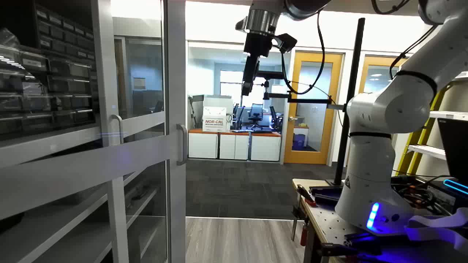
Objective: Close the left cabinet door
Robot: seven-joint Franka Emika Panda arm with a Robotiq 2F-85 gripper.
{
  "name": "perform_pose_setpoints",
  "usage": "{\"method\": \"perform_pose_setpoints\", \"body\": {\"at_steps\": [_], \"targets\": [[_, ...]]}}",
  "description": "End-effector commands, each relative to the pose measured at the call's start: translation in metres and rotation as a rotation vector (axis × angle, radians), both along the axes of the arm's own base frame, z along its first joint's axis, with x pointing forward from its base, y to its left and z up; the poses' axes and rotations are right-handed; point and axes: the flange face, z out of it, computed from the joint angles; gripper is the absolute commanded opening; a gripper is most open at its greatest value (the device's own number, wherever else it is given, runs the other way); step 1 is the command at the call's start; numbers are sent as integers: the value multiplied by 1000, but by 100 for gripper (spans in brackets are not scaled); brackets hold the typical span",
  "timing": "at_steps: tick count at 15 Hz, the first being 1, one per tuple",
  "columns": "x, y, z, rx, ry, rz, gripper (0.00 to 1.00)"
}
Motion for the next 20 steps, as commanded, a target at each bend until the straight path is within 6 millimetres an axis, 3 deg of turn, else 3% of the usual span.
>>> {"method": "perform_pose_setpoints", "body": {"at_steps": [1, 20], "targets": [[0, 0, 0, 0, 1, 0, 100], [0, 3, 0, 24, -1, -20, 100]]}}
